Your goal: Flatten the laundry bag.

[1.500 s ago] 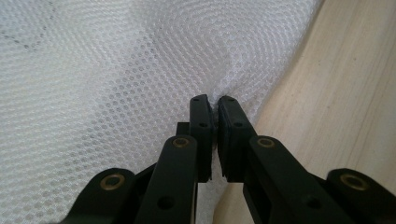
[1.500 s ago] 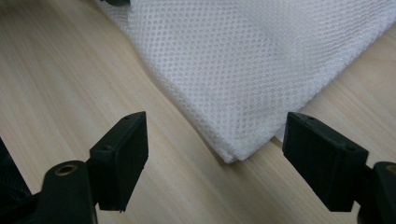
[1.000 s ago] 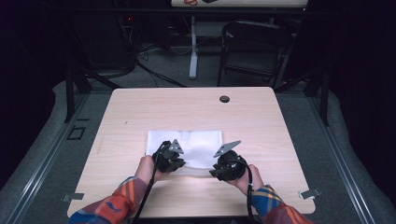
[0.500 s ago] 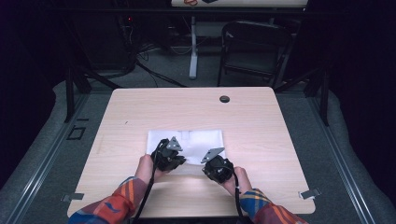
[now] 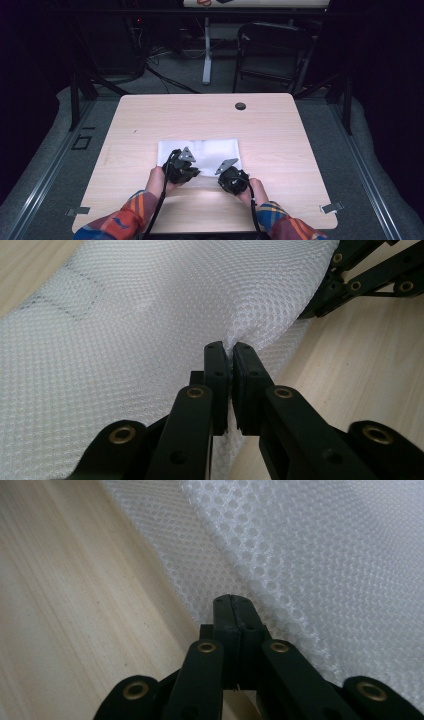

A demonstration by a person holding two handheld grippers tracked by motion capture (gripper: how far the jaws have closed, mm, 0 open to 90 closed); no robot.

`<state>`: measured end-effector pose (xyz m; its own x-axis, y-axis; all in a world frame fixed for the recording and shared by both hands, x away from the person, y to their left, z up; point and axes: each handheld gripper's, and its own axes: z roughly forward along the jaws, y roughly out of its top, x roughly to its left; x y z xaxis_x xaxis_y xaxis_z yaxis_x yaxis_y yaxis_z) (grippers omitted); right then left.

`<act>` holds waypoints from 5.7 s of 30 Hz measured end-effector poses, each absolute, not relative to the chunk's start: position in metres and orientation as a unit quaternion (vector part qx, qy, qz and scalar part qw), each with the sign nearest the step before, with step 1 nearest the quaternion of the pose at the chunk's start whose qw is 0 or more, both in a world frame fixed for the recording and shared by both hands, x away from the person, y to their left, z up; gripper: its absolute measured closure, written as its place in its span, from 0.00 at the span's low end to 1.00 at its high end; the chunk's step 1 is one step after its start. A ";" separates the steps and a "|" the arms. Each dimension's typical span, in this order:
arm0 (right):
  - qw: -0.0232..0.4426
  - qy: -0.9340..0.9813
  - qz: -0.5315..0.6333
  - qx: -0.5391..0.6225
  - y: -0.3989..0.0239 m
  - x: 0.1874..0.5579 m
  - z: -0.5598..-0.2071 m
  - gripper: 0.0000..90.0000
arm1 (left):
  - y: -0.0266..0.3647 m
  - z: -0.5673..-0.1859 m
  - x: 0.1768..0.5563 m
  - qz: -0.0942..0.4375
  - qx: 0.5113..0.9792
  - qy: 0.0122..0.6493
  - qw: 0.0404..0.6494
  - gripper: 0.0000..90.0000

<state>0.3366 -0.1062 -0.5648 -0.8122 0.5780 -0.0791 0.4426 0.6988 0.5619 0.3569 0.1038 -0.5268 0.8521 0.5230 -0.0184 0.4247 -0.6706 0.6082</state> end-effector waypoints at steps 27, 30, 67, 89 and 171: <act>0.092 0.919 0.264 0.278 -0.110 0.327 -0.563 1.00 | 0.103 -0.511 0.345 0.089 0.913 0.253 0.307 0.96; 0.092 0.920 0.262 0.278 -0.110 0.327 -0.563 1.00 | 0.104 -0.509 0.345 0.088 0.913 0.256 0.305 0.96; 0.061 0.930 0.241 0.272 -0.112 0.317 -0.559 1.00 | 0.111 -0.451 0.374 0.128 0.896 0.283 0.316 0.96; 0.050 0.930 0.239 0.275 -0.112 0.318 -0.558 1.00 | 0.100 -0.430 0.424 0.187 0.874 0.312 0.321 0.96; 0.017 0.936 0.220 0.275 -0.128 0.318 -0.535 0.38 | 0.113 -0.500 0.403 0.098 0.886 0.345 0.295 0.10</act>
